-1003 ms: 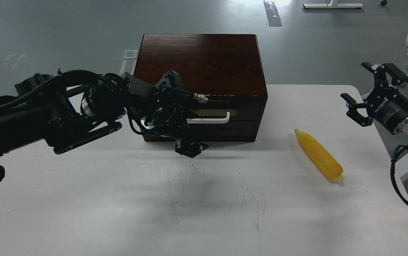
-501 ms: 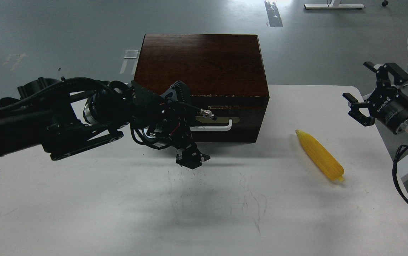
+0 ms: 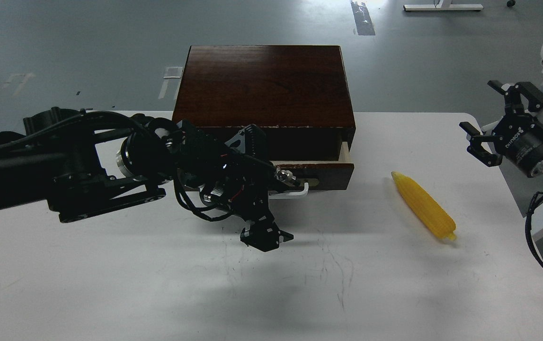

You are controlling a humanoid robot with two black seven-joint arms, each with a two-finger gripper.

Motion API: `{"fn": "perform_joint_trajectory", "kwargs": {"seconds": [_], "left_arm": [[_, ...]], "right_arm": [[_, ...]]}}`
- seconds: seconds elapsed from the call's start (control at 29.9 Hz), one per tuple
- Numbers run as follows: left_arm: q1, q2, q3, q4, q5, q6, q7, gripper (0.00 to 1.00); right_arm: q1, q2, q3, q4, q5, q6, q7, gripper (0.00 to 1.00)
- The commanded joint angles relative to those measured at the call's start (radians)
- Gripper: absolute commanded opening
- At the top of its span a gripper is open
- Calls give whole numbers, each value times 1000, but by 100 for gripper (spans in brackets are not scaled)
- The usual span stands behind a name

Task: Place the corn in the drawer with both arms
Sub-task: 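Pull the drawer open toward the robot with the left gripper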

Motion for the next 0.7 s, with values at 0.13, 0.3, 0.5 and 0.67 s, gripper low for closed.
{"fn": "perform_joint_trajectory", "kwargs": {"seconds": [0.13,0.3,0.5,0.67], "left_arm": [[-3,6,-1,-8,6,0,3,99],[-19,6,-1,-3,7,0,3,99],[-49,15,-17,-17,-13,0,3,99],[-53,85,-66,-43,-342,0,3,99]], "right_arm": [[0,-1,0,2,0,0,0,100],[-2,-1,0,2,0,0,0,100],[-2,-1,0,5,0,0,0,100],[-2,-12,0,6,0,0,0,100]]}}
